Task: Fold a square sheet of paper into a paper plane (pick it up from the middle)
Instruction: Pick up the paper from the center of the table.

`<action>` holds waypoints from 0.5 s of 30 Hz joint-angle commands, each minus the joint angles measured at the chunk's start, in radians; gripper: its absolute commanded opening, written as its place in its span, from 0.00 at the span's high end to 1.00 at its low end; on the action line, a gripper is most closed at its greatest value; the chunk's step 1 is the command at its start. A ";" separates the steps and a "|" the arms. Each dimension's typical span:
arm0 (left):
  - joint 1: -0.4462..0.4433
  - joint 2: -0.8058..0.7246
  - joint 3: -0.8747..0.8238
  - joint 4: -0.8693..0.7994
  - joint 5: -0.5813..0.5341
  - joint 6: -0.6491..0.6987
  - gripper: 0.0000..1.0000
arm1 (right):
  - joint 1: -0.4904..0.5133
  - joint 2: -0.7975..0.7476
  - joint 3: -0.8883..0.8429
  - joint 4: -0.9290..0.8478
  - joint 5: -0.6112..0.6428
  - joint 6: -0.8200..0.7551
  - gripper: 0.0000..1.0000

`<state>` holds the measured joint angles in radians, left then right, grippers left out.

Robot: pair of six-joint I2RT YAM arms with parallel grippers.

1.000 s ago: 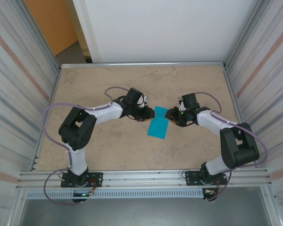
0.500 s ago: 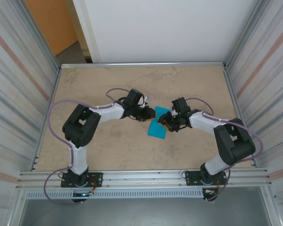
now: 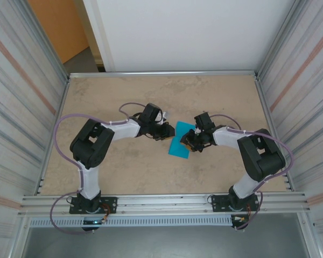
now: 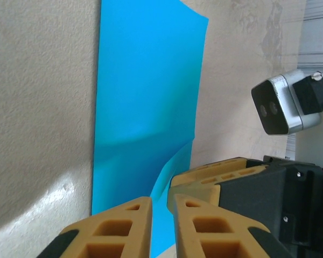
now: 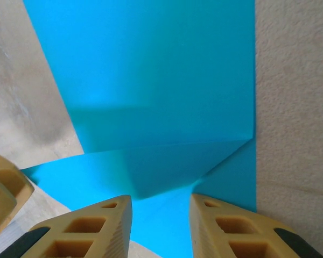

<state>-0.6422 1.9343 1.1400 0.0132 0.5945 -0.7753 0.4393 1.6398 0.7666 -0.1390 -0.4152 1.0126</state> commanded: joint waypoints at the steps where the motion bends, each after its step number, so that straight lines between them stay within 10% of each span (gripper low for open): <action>1: 0.001 -0.060 -0.028 0.040 0.011 0.005 0.82 | 0.004 0.030 0.011 -0.012 0.005 0.001 0.67; 15: -0.002 -0.067 -0.039 0.021 -0.039 0.019 0.87 | -0.012 0.040 0.018 -0.051 0.022 -0.014 0.72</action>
<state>-0.6498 1.9167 1.1168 0.0319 0.5816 -0.7750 0.4358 1.6512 0.7704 -0.1341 -0.4183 1.0119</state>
